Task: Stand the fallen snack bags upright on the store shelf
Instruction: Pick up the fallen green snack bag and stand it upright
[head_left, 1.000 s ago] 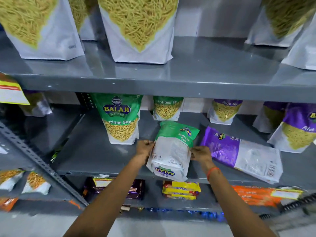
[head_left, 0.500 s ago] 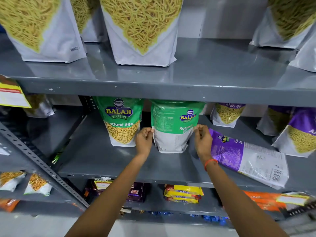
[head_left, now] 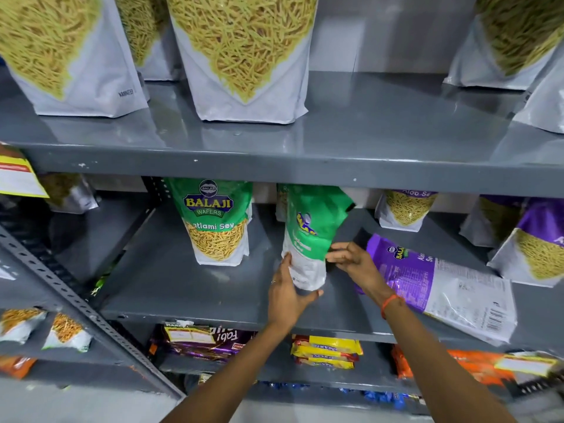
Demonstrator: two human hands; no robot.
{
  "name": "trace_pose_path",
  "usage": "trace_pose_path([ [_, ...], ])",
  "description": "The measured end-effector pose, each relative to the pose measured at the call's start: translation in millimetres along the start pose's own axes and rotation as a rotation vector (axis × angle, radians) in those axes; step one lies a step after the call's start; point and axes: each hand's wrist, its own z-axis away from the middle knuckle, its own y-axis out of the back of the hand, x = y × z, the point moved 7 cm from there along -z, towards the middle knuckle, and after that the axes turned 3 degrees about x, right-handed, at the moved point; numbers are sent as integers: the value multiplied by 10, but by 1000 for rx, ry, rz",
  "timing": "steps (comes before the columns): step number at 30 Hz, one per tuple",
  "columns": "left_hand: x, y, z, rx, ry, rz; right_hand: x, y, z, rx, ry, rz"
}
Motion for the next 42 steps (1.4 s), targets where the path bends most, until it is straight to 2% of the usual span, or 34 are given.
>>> trace_pose_path([
  [4,9,-14,-85,107,22,-109,-21,-136,139,-94,-39,65],
  [8,-33,15,-95,166,60,5,-10,-125,153,-97,-49,78],
  [13,-124,63,-109,140,59,49,-101,-46,-63,75,-44,18],
  [19,-215,125,-273,-26,85,251,-292,-314,-357,-69,-39,129],
  [24,-411,284,-440,85,223,356,-155,-295,-294,61,-19,135],
  [29,-428,247,-561,137,215,326,-55,-230,-34,273,13,284],
  [35,-300,154,-390,161,203,204,-190,-261,176,317,35,275],
  [39,-115,-57,-33,237,218,200,-316,-232,308,336,143,439],
  [42,-5,-362,229,248,314,232,-360,-27,278,227,206,790],
])
